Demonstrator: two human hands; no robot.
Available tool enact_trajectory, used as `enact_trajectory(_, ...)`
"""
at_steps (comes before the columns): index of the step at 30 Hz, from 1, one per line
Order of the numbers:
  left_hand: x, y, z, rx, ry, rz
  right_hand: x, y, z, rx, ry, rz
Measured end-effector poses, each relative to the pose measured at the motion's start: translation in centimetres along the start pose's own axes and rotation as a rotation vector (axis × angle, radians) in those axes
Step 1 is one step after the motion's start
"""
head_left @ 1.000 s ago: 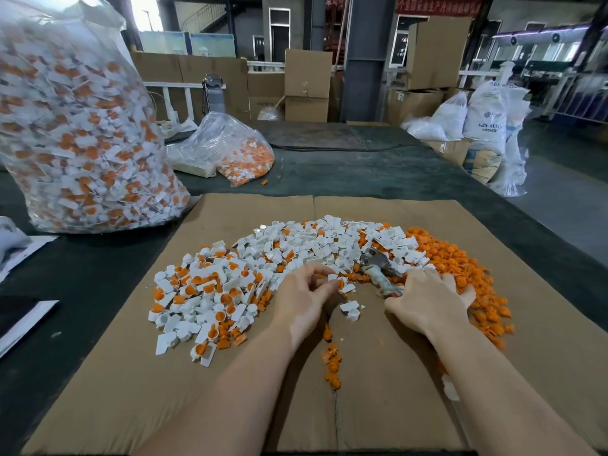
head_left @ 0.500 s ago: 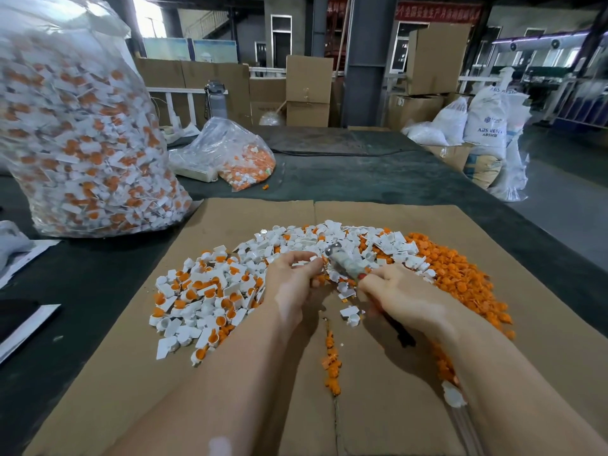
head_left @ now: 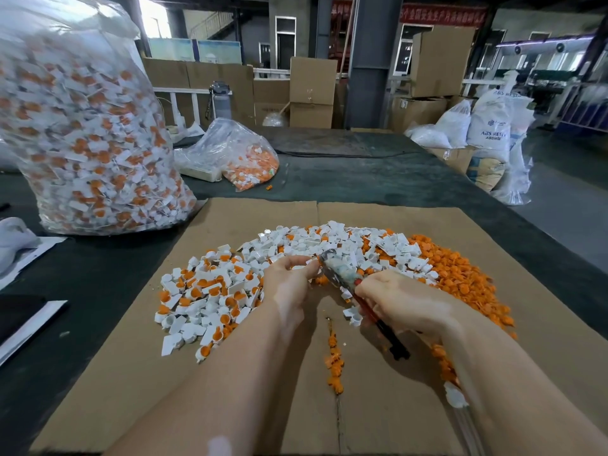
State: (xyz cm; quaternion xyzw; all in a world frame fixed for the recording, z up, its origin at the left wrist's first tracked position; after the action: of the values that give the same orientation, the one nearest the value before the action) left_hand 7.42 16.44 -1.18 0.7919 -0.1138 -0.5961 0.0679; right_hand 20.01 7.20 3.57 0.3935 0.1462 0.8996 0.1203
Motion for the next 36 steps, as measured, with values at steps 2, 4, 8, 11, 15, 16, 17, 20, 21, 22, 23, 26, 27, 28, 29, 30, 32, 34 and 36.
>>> enact_trajectory(2, 0.1, 0.1, 0.1, -0.007, 0.022, 0.020, 0.1, 0.1, -0.2, 0.021, -0.037, -0.001)
enact_trajectory(4, 0.1, 0.2, 0.0, 0.000, 0.057, 0.033, 0.1, 0.3, -0.4, 0.039, -0.069, -0.005)
enact_trajectory(8, 0.1, 0.4, -0.2, -0.001, 0.076, 0.035, 0.0, 0.3, -0.1, -0.012, -0.012, 0.007)
enact_trajectory(11, 0.3, 0.6, -0.5, 0.007, 0.105, 0.049, 0.1, 0.2, 0.2, -0.083, 0.076, 0.050)
enact_trajectory(15, 0.3, 1.0, -0.6, -0.003, 0.122, 0.048, 0.0, 0.2, 0.3, -0.147, 0.112, 0.076)
enact_trajectory(16, 0.3, 1.1, -0.6, -0.009, 0.125, 0.046, 0.0, 0.2, 0.4, -0.173, 0.141, 0.083)
enact_trajectory(17, 0.3, 1.1, -0.6, -0.014, 0.123, 0.042, 0.0, 0.1, 0.5, -0.204, 0.183, 0.089)
enact_trajectory(20, 0.2, 1.0, -0.4, -0.038, 0.079, 0.006, -0.2, -0.1, 0.7, -0.262, 0.222, 0.098)
enact_trajectory(21, 0.2, 0.9, -0.3, -0.047, 0.066, -0.003, -0.5, -0.1, 0.7, -0.272, 0.188, 0.098)
enact_trajectory(22, 0.2, 0.9, -0.2, -0.052, 0.056, -0.009, -0.8, -0.2, 0.9, -0.289, 0.150, 0.095)
enact_trajectory(23, 0.1, 1.0, -0.1, -0.048, 0.047, -0.019, -1.3, -0.2, 1.1, -0.318, 0.116, 0.088)
enact_trajectory(26, -0.9, 1.1, 0.5, -0.036, -0.163, -0.191, -2.8, -0.5, 2.5, -0.482, 0.164, 0.031)
enact_trajectory(27, -1.2, 1.1, 0.5, -0.016, -0.286, -0.263, -3.3, -0.5, 3.2, -0.563, 0.277, -0.010)
enact_trajectory(28, -1.2, 1.2, 0.4, 0.005, -0.402, -0.319, -3.6, -0.4, 3.8, -0.636, 0.400, -0.051)
enact_trajectory(29, -1.2, 1.4, 0.2, 0.024, -0.493, -0.355, -3.9, -0.5, 4.3, -0.687, 0.516, -0.085)
enact_trajectory(30, -1.0, 1.4, 0.2, 0.041, -0.547, -0.375, -4.1, -0.7, 4.5, -0.717, 0.611, -0.107)
enact_trajectory(32, -0.5, 1.5, 0.0, 0.073, -0.586, -0.377, -4.7, -1.2, 4.6, -0.745, 0.731, -0.129)
enact_trajectory(34, -0.3, 1.7, -0.2, 0.102, -0.632, -0.384, -5.0, -1.6, 4.6, -0.761, 0.772, -0.130)
enact_trajectory(36, -0.3, 1.7, -0.2, 0.116, -0.661, -0.392, -5.3, -1.8, 4.5, -0.759, 0.798, -0.157)
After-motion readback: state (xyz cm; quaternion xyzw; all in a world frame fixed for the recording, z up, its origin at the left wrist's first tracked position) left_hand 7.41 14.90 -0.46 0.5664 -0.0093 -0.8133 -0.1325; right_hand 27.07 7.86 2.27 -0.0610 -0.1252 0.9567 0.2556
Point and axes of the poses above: each hand's wrist, its own y-axis away from the middle knuckle, its own z-axis out of the back of the hand, x = y × z, the point moved 9 cm from there along -y, towards the middle knuckle, and after that the axes turned 7 degrees about y, right-handed, at the moved point
